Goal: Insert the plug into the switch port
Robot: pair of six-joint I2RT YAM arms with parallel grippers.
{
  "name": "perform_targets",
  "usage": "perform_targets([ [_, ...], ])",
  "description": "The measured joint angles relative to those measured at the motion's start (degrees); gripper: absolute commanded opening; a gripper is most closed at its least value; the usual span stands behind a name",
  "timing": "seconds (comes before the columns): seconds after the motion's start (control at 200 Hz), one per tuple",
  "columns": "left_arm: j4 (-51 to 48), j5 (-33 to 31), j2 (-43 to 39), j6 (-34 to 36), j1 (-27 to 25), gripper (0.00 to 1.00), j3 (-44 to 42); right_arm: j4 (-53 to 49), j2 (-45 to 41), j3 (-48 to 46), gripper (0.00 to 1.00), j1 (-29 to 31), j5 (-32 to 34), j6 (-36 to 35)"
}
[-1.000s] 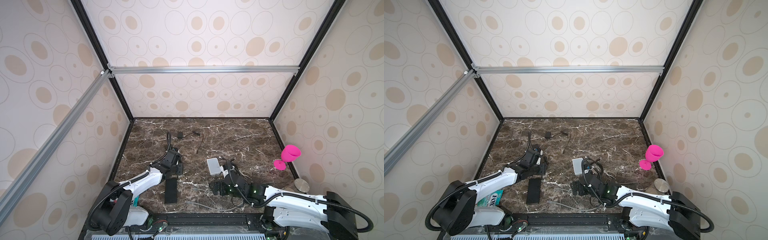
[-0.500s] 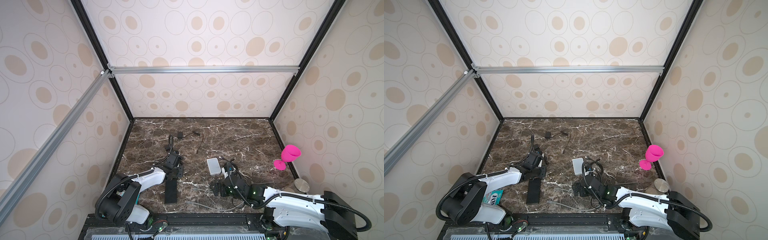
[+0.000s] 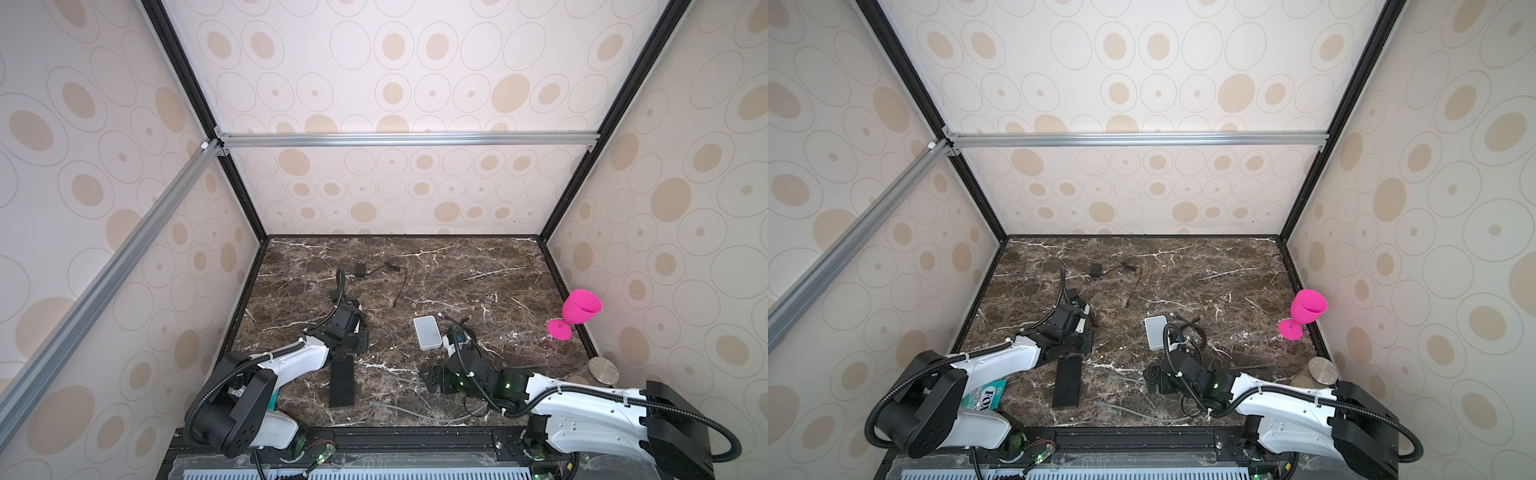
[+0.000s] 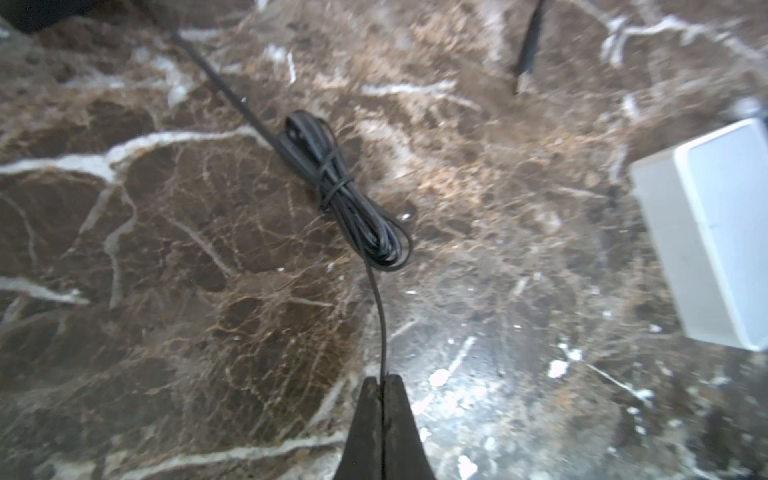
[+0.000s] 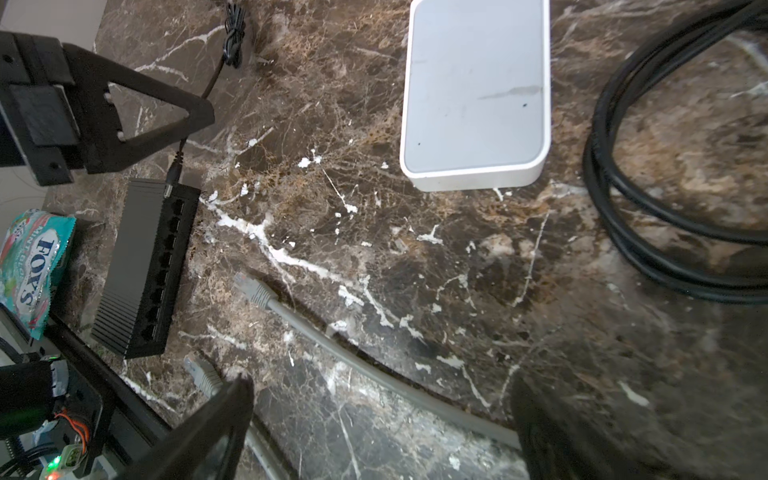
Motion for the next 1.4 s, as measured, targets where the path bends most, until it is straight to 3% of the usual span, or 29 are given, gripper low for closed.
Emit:
perform_targets([
  [0.165,2.5,5.3,-3.4,0.2,-1.9,0.00,-0.1,4.6,0.4,0.0,0.96,0.0,-3.9,-1.6],
  [0.28,5.7,9.9,-5.6,0.5,-5.0,0.00,-0.7,9.5,0.3,0.0,0.81,0.0,-7.0,-2.7],
  [0.525,13.0,17.6,-8.8,1.0,-9.4,0.00,-2.8,16.8,-3.7,-1.1,0.71,-0.8,-9.4,-0.4],
  [0.745,17.9,21.8,-11.5,1.1,-10.5,0.00,-6.8,19.3,-5.2,-2.1,0.50,-7.9,-14.8,5.3],
  [0.875,20.6,23.1,-13.9,1.1,-11.2,0.00,-9.4,22.7,-1.5,-2.3,0.46,-10.3,-19.8,9.2],
  [1.02,22.3,23.6,-15.2,1.0,-11.4,0.00,-10.7,27.7,5.5,-1.2,0.31,-10.3,-25.1,12.9],
  [1.22,23.5,22.7,-15.4,0.9,-11.5,0.00,-12.0,36.7,16.3,2.7,0.21,-10.3,-31.5,17.3],
  [1.401,23.6,21.1,-16.5,0.5,-11.5,0.00,-13.3,39.9,19.3,3.7,0.27,-10.4,-34.1,18.6],
])
